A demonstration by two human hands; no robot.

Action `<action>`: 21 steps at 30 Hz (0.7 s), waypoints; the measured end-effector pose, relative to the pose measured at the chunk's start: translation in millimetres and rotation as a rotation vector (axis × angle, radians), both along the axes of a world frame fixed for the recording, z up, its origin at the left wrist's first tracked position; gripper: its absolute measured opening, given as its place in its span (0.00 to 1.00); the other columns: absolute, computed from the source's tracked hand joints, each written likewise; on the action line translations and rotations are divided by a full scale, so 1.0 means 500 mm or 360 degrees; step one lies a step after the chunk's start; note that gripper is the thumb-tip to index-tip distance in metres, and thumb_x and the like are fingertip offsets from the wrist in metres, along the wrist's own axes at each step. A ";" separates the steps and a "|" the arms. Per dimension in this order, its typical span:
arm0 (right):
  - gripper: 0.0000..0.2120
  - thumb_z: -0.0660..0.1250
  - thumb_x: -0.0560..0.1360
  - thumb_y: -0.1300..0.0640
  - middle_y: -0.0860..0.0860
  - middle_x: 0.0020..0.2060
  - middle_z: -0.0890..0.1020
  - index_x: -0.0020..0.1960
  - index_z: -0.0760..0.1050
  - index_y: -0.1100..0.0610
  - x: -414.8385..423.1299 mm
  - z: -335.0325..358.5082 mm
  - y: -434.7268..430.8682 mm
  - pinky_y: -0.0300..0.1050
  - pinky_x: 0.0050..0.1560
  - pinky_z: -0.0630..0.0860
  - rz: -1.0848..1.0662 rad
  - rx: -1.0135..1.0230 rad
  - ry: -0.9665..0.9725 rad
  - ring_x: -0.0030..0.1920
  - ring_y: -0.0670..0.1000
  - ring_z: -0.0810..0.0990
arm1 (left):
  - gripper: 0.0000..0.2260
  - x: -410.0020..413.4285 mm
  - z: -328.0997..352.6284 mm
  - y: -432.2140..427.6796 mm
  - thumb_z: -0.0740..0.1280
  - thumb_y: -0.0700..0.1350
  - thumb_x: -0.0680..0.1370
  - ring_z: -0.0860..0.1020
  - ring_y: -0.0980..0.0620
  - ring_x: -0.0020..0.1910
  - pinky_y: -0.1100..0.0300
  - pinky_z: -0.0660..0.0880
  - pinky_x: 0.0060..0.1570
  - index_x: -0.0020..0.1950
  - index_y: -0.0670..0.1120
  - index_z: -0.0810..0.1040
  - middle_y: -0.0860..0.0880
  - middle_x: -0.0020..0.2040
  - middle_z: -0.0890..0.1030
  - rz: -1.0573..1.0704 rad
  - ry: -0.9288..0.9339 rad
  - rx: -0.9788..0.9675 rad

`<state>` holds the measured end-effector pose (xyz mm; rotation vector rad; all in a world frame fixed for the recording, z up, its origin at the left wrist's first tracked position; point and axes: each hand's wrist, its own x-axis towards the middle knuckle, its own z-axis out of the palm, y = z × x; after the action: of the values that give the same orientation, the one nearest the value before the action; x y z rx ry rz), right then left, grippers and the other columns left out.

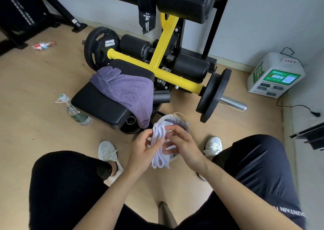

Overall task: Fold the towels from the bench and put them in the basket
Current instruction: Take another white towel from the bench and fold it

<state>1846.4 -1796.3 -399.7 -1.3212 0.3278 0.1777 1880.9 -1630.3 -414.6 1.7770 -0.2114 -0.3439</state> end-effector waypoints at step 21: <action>0.21 0.70 0.71 0.56 0.54 0.59 0.83 0.64 0.77 0.53 0.031 -0.026 -0.074 0.51 0.57 0.80 0.0101 -0.0025 0.0122 0.59 0.54 0.82 | 0.11 0.043 0.046 0.053 0.65 0.47 0.84 0.82 0.40 0.63 0.38 0.77 0.63 0.64 0.45 0.81 0.42 0.61 0.85 0.0163 0.0532 -0.0422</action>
<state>1861.7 -1833.6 -412.4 -1.3432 0.3527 0.2803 1902.4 -1603.6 -391.5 1.4388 0.0698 -0.5081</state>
